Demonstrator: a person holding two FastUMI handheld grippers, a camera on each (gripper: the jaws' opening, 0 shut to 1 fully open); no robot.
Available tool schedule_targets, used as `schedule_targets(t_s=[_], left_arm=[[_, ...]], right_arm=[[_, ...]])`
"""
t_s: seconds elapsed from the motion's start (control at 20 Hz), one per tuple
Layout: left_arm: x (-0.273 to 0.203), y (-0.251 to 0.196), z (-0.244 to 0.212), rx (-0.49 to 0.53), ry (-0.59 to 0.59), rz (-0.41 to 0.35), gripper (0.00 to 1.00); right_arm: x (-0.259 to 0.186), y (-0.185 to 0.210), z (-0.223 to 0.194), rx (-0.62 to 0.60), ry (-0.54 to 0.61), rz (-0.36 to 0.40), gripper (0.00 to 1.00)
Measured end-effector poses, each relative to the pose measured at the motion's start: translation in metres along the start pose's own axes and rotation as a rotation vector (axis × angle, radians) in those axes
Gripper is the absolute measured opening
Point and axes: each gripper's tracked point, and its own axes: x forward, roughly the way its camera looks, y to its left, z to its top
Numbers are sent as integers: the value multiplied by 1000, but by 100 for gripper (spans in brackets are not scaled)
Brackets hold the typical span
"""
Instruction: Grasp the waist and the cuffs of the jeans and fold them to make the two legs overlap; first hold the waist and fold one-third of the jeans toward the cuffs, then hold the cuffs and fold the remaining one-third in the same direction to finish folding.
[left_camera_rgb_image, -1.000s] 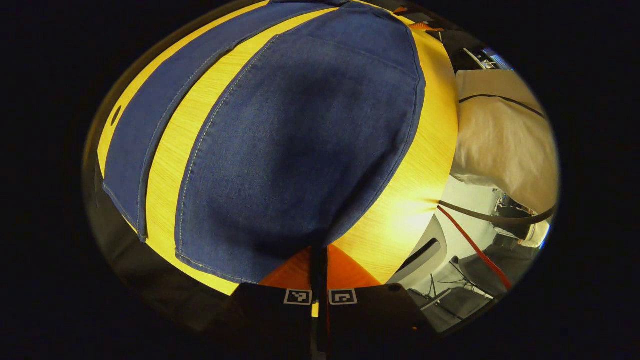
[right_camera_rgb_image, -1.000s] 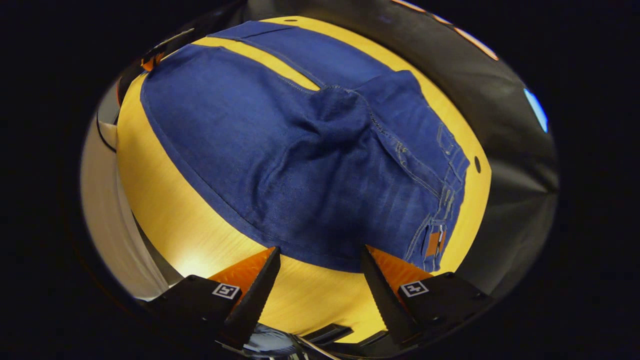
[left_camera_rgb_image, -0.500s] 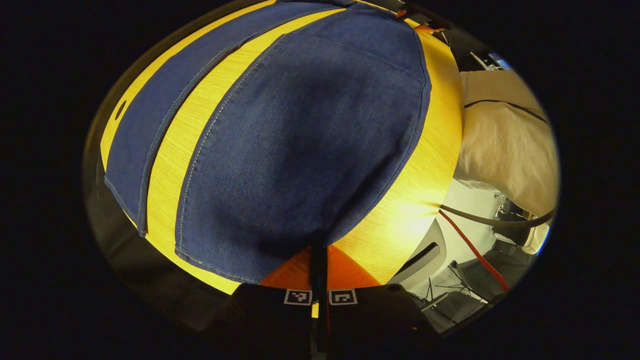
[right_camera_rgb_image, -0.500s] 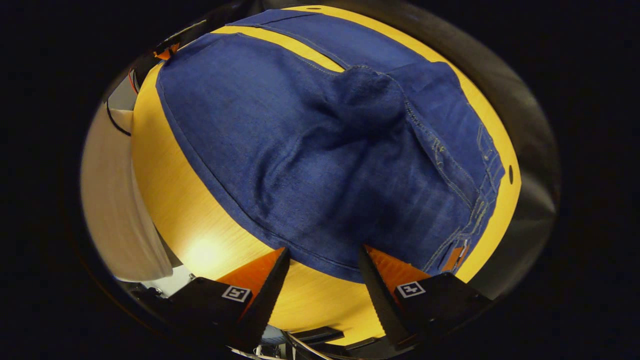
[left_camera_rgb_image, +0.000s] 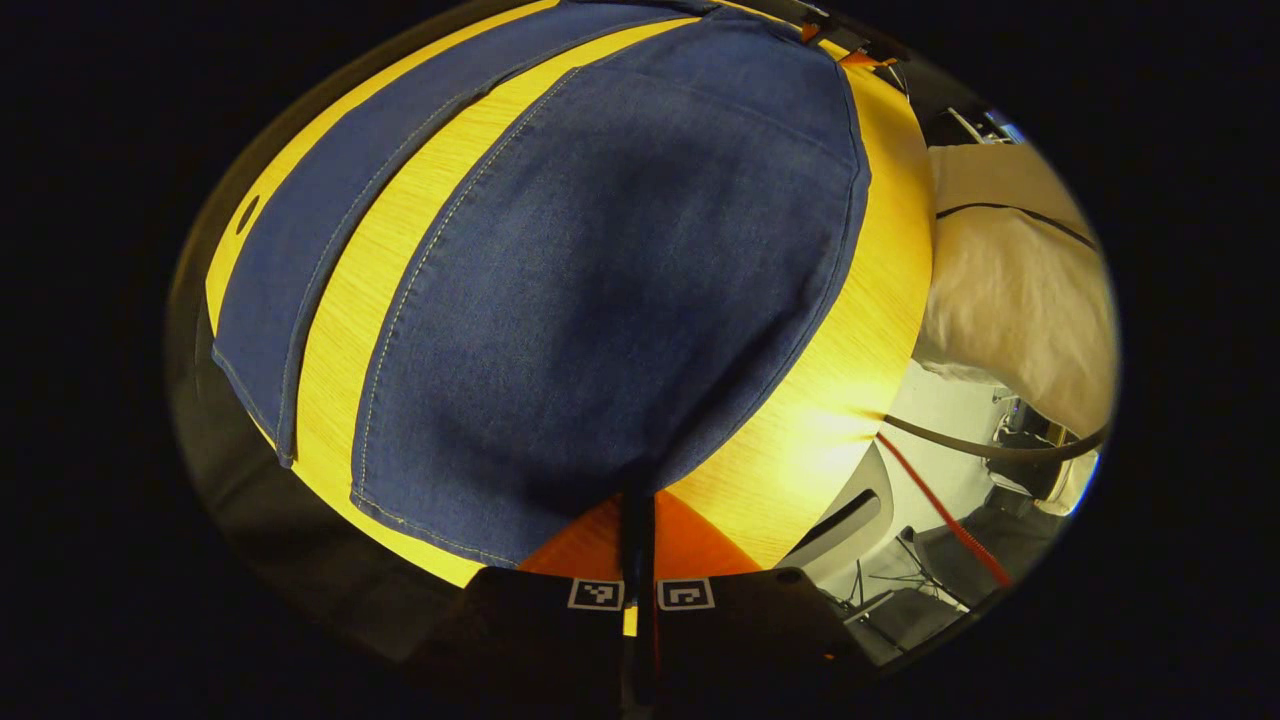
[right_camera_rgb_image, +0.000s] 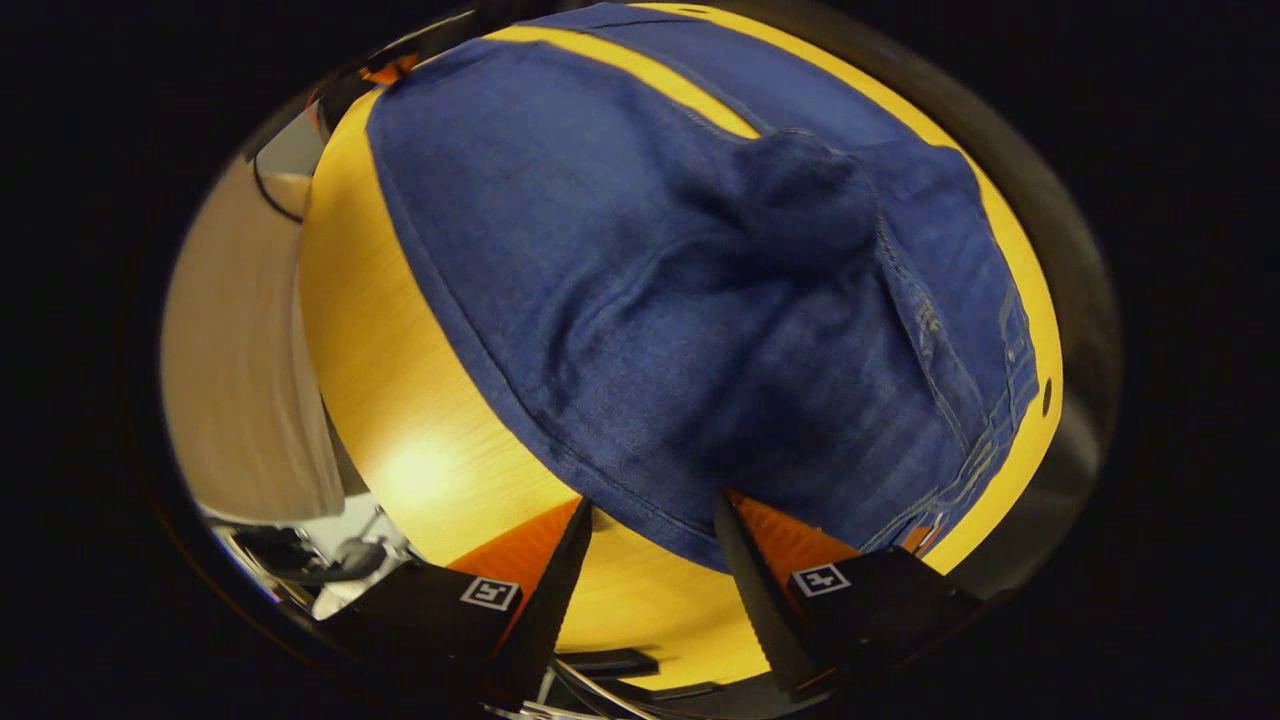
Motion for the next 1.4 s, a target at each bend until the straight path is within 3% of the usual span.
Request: schedule_targets(t_s=[0.15, 0.55, 0.7, 0.85, 0.9, 1.05, 1.15, 1.3, 1.4], left_arm=[[0, 0, 0, 0, 6, -3, 0], [0, 0, -1, 0, 11, -7, 0], [0, 0, 0, -1, 13, -4, 0], [0, 0, 0, -3, 6, 2, 0], [0, 0, 0, -3, 2, 5, 0], [1, 1, 0, -26, -29, 22, 0], [1, 1, 1, -52, -60, 41, 0], [1, 0, 1, -118, -120, 101, 0], [0, 2, 3, -216, -189, 151, 0]], right_arm=[[3, -2, -4, -116, 33, -15, 83], [-2, -4, -4, -58, 72, -18, 83], [1, -10, -1, -11, 59, -19, 63], [1, -12, -1, 0, 36, -32, 60], [1, -14, 3, 6, 24, -38, 46], [0, -33, 14, 50, -17, -108, 34], [-4, -32, 16, 105, -24, -159, 12], [-2, -36, 11, 137, -39, -245, 6], [-10, -38, 12, 227, -89, -310, 6]])
